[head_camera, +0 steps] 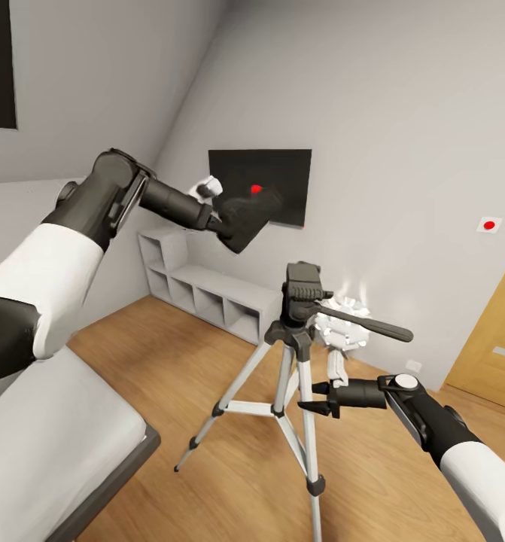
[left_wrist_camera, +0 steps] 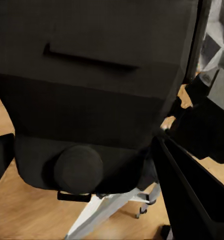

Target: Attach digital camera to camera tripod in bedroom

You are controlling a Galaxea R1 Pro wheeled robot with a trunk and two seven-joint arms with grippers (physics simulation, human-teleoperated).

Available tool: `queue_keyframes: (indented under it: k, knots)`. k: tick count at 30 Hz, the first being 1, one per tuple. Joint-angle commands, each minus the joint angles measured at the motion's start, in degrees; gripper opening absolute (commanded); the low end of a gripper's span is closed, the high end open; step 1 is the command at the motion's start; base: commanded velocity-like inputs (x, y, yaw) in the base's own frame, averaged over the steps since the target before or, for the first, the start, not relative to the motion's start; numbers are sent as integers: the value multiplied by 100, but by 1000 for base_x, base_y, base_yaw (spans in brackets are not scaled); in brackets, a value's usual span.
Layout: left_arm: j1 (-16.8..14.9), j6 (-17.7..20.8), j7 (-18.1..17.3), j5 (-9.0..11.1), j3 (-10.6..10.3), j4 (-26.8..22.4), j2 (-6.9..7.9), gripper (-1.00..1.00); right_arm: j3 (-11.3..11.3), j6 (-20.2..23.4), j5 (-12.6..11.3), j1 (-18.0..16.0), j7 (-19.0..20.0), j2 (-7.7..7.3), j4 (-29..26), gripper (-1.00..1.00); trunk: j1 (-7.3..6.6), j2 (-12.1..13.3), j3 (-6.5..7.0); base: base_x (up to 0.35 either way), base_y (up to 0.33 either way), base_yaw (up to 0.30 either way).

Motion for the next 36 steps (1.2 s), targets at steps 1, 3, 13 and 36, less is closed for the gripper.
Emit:
queue_keyframes:
  k: [1,3,13,36]
  knots:
    - [-120,67,234,-38,6,95,-124,-100,25,-34,-51,-10,-6,-5,1,-100,4,-14,-13,0,0,0]
    - [-220,71,400,-34,28,143,-216,-100,25,-33,-51,-10,-22,-4,4,-100,4,-14,-13,0,0,0]
    - [-394,120,553,-6,154,145,-736,-100,77,-53,-51,-10,-152,41,102,-100,4,-14,-13,0,0,0]
    - [-411,119,399,-10,149,92,-1006,-100,101,-59,-51,-10,-168,84,170,-100,4,-14,-13,0,0,0]
